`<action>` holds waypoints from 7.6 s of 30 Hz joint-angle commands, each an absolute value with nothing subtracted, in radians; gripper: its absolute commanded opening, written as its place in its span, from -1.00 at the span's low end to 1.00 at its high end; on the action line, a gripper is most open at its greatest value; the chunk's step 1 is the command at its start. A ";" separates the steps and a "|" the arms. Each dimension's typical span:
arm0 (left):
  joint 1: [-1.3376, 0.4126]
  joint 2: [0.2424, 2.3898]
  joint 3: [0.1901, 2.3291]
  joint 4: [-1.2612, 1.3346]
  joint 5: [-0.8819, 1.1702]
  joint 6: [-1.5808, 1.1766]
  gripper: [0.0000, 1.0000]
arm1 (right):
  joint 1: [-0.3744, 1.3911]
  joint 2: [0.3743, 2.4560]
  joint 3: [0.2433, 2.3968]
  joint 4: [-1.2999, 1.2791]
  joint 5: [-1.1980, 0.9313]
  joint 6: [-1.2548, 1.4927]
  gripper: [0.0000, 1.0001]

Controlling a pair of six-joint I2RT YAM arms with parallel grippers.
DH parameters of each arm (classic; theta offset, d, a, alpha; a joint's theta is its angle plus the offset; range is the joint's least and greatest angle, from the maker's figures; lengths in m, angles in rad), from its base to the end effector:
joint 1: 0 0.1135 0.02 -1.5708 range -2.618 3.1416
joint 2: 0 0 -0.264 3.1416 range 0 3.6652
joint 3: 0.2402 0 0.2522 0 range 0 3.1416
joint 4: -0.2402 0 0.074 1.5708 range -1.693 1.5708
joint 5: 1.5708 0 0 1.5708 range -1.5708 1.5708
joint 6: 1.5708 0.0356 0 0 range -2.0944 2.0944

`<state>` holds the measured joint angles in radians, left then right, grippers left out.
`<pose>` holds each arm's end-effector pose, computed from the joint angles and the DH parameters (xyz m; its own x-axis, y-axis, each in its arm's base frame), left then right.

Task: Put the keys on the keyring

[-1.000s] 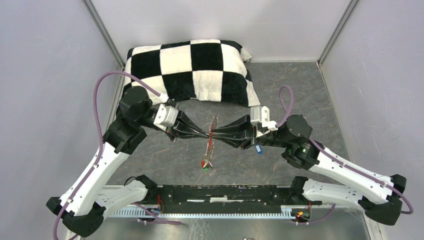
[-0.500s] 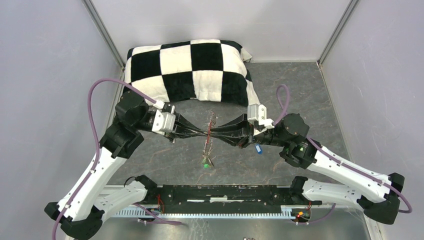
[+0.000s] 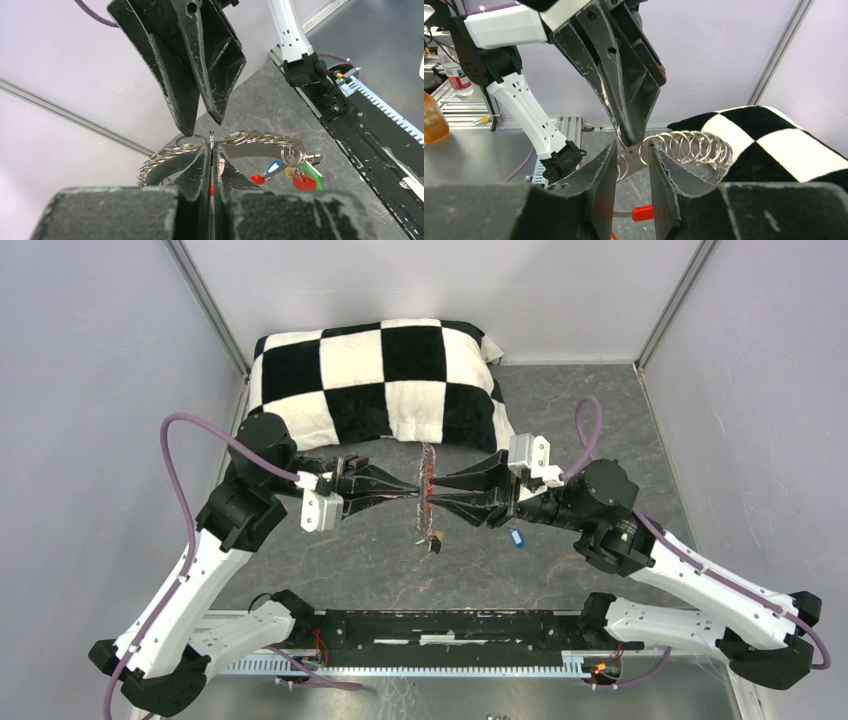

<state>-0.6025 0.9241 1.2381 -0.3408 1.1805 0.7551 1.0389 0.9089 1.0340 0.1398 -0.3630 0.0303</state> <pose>0.1156 -0.1194 0.4546 0.6537 -0.1332 -0.7449 0.7268 -0.1636 0.6671 0.0889 0.1761 0.4399 0.1030 0.2310 -0.9675 -0.9831 0.1719 -0.0637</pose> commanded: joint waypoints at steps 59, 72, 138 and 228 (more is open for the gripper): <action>-0.608 0.948 1.166 -0.792 1.193 0.835 -0.95 | 1.040 1.114 1.368 -0.419 -0.446 -0.152 -0.40; -0.606 0.937 1.115 -0.678 1.139 0.682 -0.96 | 1.055 1.147 1.347 -0.428 -0.503 -0.121 -0.33; -0.606 0.853 0.996 -0.569 0.988 0.492 -0.26 | 1.074 1.073 1.127 -0.234 -0.411 -0.049 -0.99; -0.607 0.789 0.959 -0.491 1.013 0.508 -0.62 | 1.074 1.055 1.079 -0.130 -0.427 -0.015 -0.99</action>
<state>-0.6037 0.7967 0.9535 -0.5209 0.9707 0.5255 1.0725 1.0740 1.0817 -0.1959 -0.4179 -0.0231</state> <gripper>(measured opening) 0.185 0.011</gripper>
